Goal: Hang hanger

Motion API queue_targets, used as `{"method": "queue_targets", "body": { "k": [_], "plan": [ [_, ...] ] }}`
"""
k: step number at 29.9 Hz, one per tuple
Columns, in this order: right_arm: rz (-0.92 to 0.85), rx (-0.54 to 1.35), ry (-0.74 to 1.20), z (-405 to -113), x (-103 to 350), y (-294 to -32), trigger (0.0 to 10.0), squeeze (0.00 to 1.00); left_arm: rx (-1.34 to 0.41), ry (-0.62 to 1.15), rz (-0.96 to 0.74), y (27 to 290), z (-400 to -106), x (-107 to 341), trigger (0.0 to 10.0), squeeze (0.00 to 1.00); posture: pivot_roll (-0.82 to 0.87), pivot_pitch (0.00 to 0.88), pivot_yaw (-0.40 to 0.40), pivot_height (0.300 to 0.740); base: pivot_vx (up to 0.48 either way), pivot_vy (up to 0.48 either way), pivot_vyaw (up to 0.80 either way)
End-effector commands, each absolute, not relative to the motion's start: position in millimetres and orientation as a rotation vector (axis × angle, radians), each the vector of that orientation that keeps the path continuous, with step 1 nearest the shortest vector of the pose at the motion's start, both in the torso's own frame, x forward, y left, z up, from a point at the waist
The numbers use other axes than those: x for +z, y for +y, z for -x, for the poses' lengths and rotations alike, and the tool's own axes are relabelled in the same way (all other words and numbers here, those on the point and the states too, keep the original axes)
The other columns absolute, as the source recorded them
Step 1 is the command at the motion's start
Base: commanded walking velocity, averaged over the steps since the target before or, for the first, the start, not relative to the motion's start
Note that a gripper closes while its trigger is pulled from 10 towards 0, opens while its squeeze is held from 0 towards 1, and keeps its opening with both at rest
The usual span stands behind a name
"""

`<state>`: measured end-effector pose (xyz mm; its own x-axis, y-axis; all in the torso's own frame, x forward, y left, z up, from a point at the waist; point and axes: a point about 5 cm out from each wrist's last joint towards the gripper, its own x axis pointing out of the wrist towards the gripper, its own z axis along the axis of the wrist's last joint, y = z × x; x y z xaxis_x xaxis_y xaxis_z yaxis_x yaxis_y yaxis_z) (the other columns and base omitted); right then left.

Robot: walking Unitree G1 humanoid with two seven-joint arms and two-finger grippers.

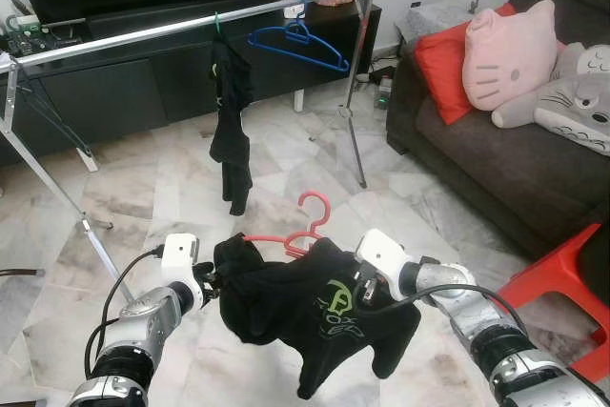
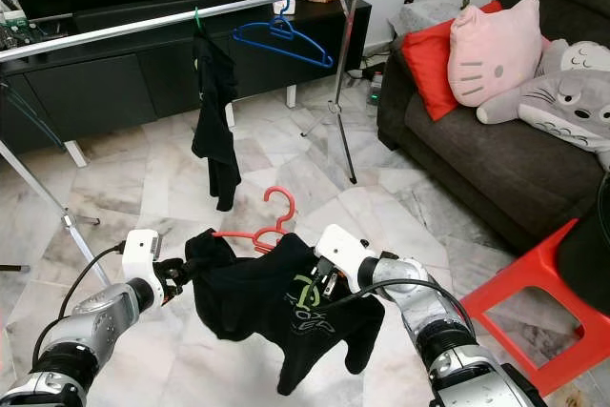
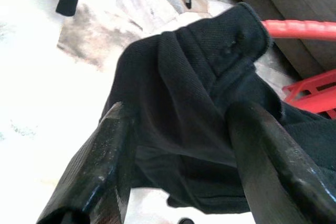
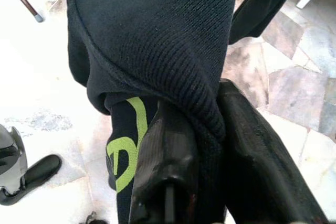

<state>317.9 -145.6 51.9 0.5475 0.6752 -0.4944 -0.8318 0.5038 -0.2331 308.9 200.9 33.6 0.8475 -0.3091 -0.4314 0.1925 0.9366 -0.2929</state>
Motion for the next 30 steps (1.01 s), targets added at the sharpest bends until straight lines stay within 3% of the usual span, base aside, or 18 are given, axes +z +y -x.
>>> {"method": "queue_targets", "body": {
  "k": [1,12,13,14,15,30],
  "plan": [
    [0.479,0.962,0.306,-320.3,60.0,-138.5,10.0,0.00,-0.255,0.510,0.257,199.9,-309.2,31.7,10.0,0.00,-0.01,0.000,-0.034,0.740,0.000,0.000,0.00],
    [0.465,1.007,0.309,-316.5,57.8,-133.3,10.0,0.00,-0.260,0.512,0.248,196.4,-311.2,32.1,10.0,0.00,-0.01,0.000,-0.035,0.740,0.000,0.000,0.00],
    [0.465,1.007,0.309,-316.5,57.9,-133.3,10.0,0.00,-0.259,0.512,0.249,196.5,-311.2,32.0,3.3,0.00,-0.01,0.000,-0.035,0.740,0.000,0.000,0.00],
    [0.469,1.005,0.309,-316.8,58.2,-133.8,10.0,0.00,-0.258,0.512,0.248,196.6,-311.2,31.9,3.3,0.00,-0.01,0.000,-0.036,0.740,0.000,0.000,0.00],
    [0.470,1.003,0.309,-317.2,58.5,-134.5,10.0,0.00,-0.257,0.511,0.248,196.8,-311.1,31.9,0.0,0.00,-0.01,0.000,-0.036,0.740,0.000,0.000,0.00],
    [0.494,0.988,0.328,-317.0,56.0,-136.9,10.0,0.00,-0.281,0.509,0.228,197.2,-309.7,31.5,0.0,0.00,-0.01,0.000,-0.035,0.740,0.000,0.000,0.00]
  ]
}}
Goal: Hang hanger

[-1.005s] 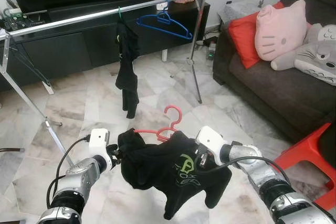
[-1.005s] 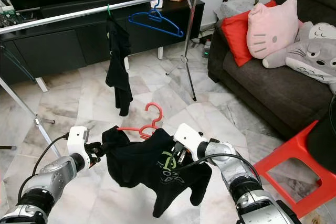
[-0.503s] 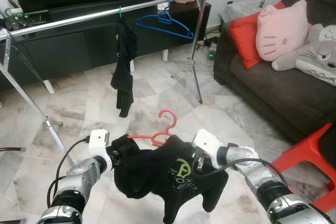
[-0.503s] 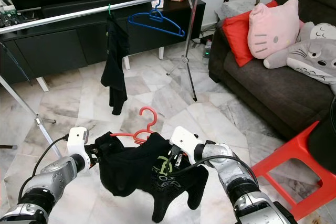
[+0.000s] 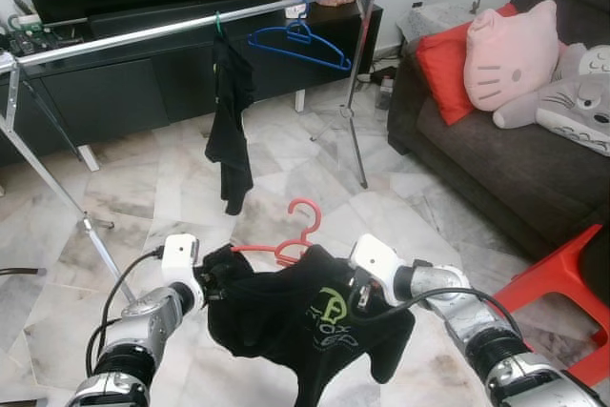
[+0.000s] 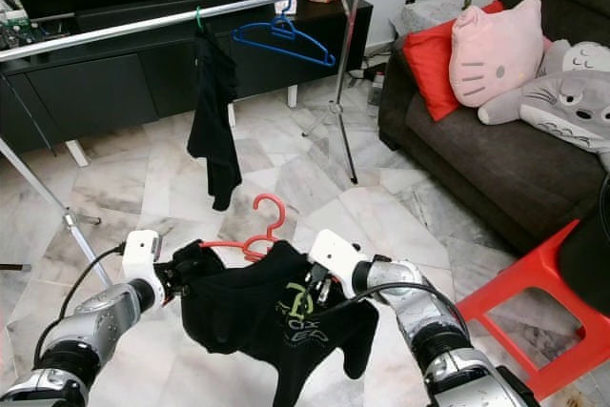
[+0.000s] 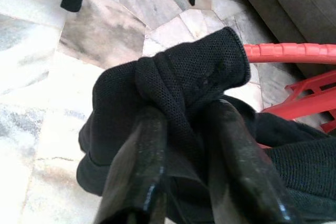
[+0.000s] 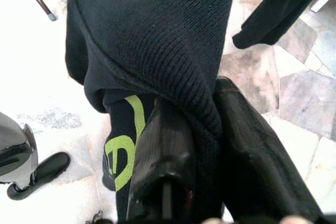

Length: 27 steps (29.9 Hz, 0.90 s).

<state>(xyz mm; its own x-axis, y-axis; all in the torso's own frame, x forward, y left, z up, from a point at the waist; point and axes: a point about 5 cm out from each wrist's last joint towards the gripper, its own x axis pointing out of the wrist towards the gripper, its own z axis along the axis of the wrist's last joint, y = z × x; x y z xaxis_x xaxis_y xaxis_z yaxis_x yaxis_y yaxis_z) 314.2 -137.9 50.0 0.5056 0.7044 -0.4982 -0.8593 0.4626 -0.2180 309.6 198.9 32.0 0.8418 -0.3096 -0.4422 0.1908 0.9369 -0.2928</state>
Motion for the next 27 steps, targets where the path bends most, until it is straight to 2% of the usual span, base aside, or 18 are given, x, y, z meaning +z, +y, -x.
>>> {"method": "queue_targets", "body": {
  "k": [1,10,21,27],
  "plan": [
    [0.497,0.986,0.330,-317,56,-137,10.0,0.00,-0.283,0.508,0.228,197,-310,32,0.0,0.00,-0.01,0.000,-0.037,0.740,0.000,0.000,0.00],
    [0.541,0.965,0.372,-316,50,-142,10.0,0.00,-0.246,0.477,0.239,202,-311,34,0.0,0.00,-0.01,0.000,-0.037,0.740,0.000,0.000,0.00],
    [0.573,0.888,0.422,-312,40,-153,10.0,0.00,-0.007,0.446,0.244,232,-311,36,0.0,0.00,-0.01,0.000,-0.039,0.740,0.000,0.000,0.00],
    [0.506,0.847,0.341,-318,52,-154,10.0,0.00,0.164,0.555,0.189,249,-300,22,0.0,0.00,-0.02,0.000,-0.039,0.740,0.000,0.000,0.00]
  ]
}}
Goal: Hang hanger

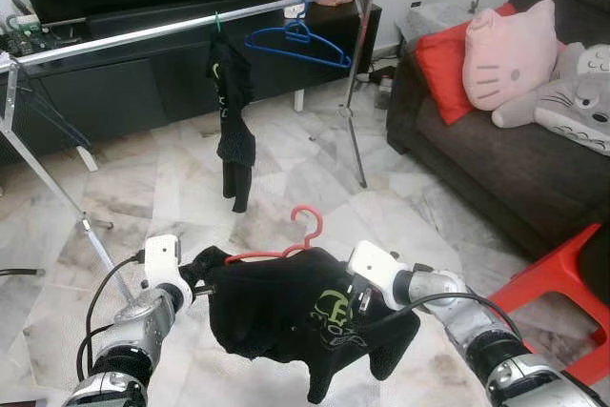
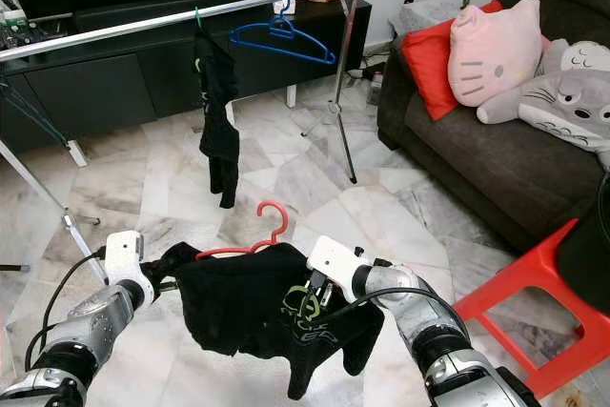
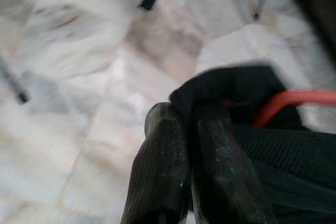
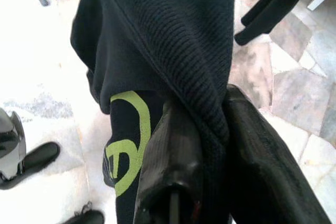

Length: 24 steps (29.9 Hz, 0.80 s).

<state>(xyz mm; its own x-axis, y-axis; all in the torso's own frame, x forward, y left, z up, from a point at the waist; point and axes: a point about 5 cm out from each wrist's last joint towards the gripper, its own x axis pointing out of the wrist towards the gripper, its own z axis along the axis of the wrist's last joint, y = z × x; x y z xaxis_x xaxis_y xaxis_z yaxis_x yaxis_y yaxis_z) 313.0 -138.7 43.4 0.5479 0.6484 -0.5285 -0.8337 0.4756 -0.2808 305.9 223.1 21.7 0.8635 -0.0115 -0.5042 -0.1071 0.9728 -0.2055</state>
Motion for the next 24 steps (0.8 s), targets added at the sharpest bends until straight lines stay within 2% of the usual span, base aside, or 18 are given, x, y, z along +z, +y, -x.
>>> {"method": "queue_targets", "body": {
  "k": [1,7,10,12,13,14,15,19,21,24],
  "plan": [
    [0.494,0.834,0.324,-319,54,-155,10.0,0.00,0.186,0.588,0.175,250,-296,17,0.0,0.00,-0.02,0.000,-0.039,0.740,0.000,0.000,0.00],
    [0.433,0.810,0.285,-320,58,-155,10.0,0.00,0.224,0.680,0.163,250,-287,5,0.0,0.00,-0.02,0.000,-0.039,0.740,0.000,0.000,0.00],
    [0.399,0.794,0.266,-322,61,-154,10.0,0.00,0.088,0.720,0.155,237,-286,0,0.0,0.00,-0.02,0.000,-0.039,0.740,0.000,0.000,0.00],
    [0.405,0.780,0.243,-324,64,-153,10.0,0.00,-0.009,0.716,0.135,227,-288,0,0.4,0.00,-0.02,0.000,-0.040,0.740,0.000,0.000,0.00],
    [0.390,0.765,0.231,-327,67,-153,10.0,0.00,-0.053,0.736,0.128,223,-287,-1,1.7,0.00,-0.01,0.000,-0.040,0.740,0.000,0.000,0.00],
    [0.390,0.765,0.231,-327,67,-153,10.0,0.00,-0.053,0.736,0.128,223,-287,-1,1.7,0.00,-0.01,0.000,-0.040,0.740,0.000,0.000,0.00],
    [0.378,0.756,0.216,-328,69,-152,10.0,0.00,-0.063,0.747,0.131,223,-286,-2,0.0,0.00,-0.01,0.000,-0.040,0.740,0.000,0.000,0.00],
    [0.303,0.803,0.180,-329,77,-146,10.0,0.00,0.051,0.736,0.136,232,-287,-1,0.0,0.00,-0.01,0.000,-0.041,0.740,0.000,0.000,0.00],
    [0.328,0.856,0.225,-325,71,-145,10.0,0.00,0.159,0.620,0.181,243,-294,11,0.0,0.00,-0.01,0.000,-0.041,0.740,0.000,0.000,0.00],
    [0.438,0.924,0.317,-315,56,-148,10.0,0.00,0.157,0.459,0.196,247,-306,29,0.0,0.00,-0.02,0.000,-0.042,0.740,0.000,0.000,0.00]
  ]
}}
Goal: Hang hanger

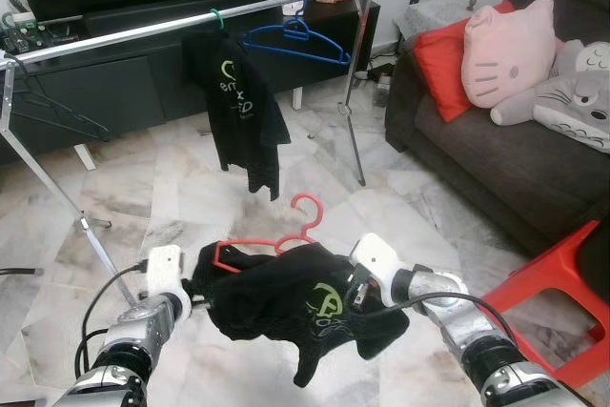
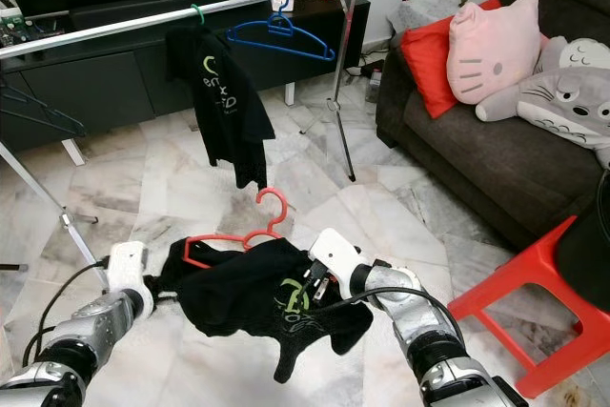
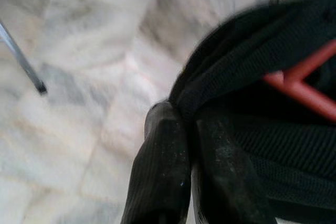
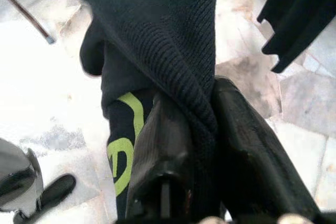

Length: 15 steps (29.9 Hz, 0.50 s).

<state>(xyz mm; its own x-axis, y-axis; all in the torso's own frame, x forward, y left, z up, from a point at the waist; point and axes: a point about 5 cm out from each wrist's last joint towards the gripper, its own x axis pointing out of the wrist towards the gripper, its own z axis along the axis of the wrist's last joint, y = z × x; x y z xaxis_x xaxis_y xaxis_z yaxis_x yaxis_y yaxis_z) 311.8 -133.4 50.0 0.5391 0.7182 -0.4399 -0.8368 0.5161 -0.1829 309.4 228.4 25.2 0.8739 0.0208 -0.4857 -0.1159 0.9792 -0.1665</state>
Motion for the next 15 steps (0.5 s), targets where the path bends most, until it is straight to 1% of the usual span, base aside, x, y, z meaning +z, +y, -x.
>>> {"method": "queue_targets", "body": {
  "k": [1,6,8,11,14,15],
  "plan": [
    [0.469,0.925,0.336,-312,51,-150,10.0,0.00,0.157,0.439,0.204,247,-309,33,0.0,0.00,-0.02,0.000,-0.044,0.740,0.000,0.000,0.00],
    [0.474,0.897,0.366,-311,46,-152,10.0,0.00,0.202,0.395,0.148,252,-313,41,0.0,0.00,-0.02,0.000,-0.042,0.740,0.000,0.000,0.00],
    [0.481,0.892,0.373,-310,44,-153,10.0,0.00,0.259,0.380,0.160,258,-312,42,0.0,0.00,-0.02,0.000,-0.041,0.740,0.000,0.000,0.00],
    [0.469,0.885,0.369,-310,45,-153,10.0,0.00,0.335,0.431,0.120,267,-305,35,0.0,0.00,-0.02,0.000,-0.040,0.740,0.000,0.000,0.00],
    [0.473,0.870,0.361,-310,46,-155,10.0,0.00,0.447,0.466,0.138,279,-296,29,0.0,0.00,-0.02,0.000,-0.040,0.740,0.000,0.000,0.00],
    [0.473,0.870,0.361,-310,46,-155,10.0,0.00,0.447,0.466,0.138,279,-296,29,0.0,0.00,-0.02,0.000,-0.040,0.740,0.000,0.000,0.00]
  ]
}}
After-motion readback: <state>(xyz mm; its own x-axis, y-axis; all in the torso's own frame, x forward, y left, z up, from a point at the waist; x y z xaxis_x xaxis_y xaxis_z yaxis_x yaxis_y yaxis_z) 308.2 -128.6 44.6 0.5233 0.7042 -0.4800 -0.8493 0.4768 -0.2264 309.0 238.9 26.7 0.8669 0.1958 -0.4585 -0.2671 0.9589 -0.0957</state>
